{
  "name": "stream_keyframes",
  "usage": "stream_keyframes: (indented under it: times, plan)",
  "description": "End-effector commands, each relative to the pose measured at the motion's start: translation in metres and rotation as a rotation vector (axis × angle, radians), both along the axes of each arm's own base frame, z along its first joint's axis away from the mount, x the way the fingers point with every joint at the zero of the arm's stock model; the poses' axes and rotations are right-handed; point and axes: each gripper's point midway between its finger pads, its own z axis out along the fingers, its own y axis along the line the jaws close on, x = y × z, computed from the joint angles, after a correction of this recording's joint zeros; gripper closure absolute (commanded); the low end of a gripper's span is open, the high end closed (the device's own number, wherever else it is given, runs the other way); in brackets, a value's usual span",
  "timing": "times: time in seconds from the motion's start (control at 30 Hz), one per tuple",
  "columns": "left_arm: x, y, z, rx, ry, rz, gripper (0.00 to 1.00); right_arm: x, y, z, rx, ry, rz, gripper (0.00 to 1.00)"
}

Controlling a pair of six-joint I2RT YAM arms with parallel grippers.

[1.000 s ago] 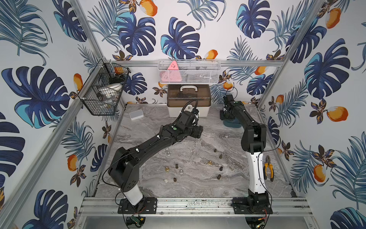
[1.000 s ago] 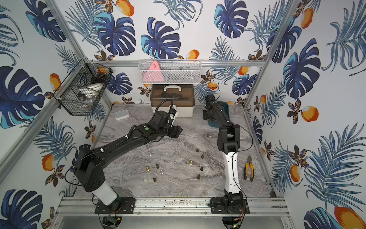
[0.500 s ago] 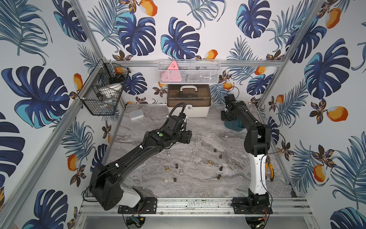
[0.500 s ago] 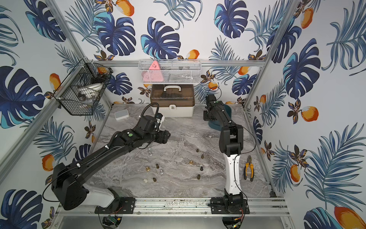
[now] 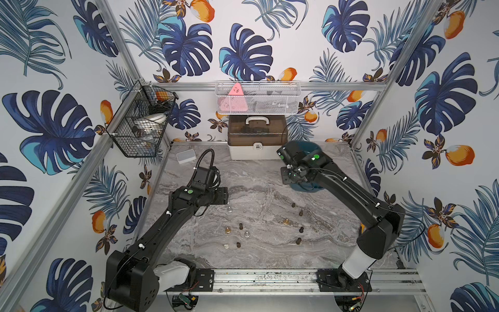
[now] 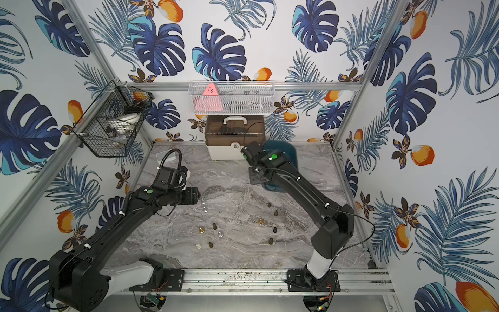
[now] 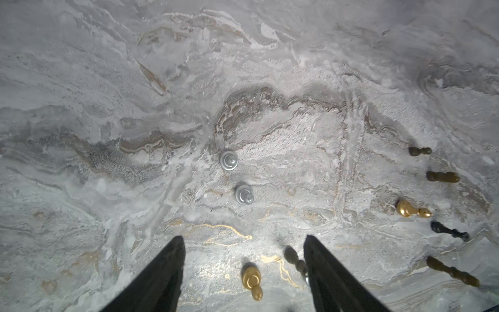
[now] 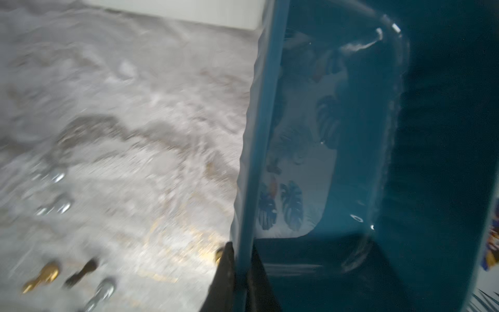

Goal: Put the chess pieces into the storage box
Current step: Place the storage box at the center of the board.

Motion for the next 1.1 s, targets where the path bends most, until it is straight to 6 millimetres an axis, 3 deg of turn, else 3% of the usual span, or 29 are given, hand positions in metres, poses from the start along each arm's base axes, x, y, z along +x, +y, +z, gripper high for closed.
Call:
stream_keyframes:
  times: [0.0, 0.13, 0.27, 0.3, 0.5, 0.77, 0.93, 1.07]
  plan:
    - [0.005, 0.002, -0.003, 0.011, -0.02, 0.004, 0.28, -0.033, 0.026, -0.01, -0.052, 0.017, -0.01, 1.0]
    - [0.005, 0.005, -0.002, 0.011, -0.037, 0.008, 0.27, -0.058, 0.081, -0.043, -0.071, 0.077, 0.07, 1.0]
    - [0.004, 0.006, 0.003, 0.008, -0.059, 0.014, 0.27, -0.063, 0.115, -0.068, -0.104, 0.096, 0.098, 1.0]
    - [0.003, 0.008, 0.004, 0.018, -0.063, 0.019, 0.27, -0.061, 0.12, -0.084, -0.133, 0.115, 0.096, 1.0]
    - [0.001, 0.01, 0.003, 0.028, -0.07, 0.019, 0.26, -0.054, 0.138, -0.122, -0.136, 0.151, 0.096, 1.0]
    - [0.002, 0.007, 0.001, 0.017, -0.053, 0.007, 0.26, -0.043, 0.144, -0.162, -0.124, 0.198, 0.073, 1.0]
    - [0.001, 0.009, 0.0, 0.026, -0.053, 0.015, 0.26, -0.042, 0.148, -0.173, -0.122, 0.231, 0.08, 0.78]
    - [0.001, 0.008, -0.001, 0.025, -0.047, 0.012, 0.26, -0.037, 0.154, -0.157, -0.071, 0.211, 0.09, 0.6]
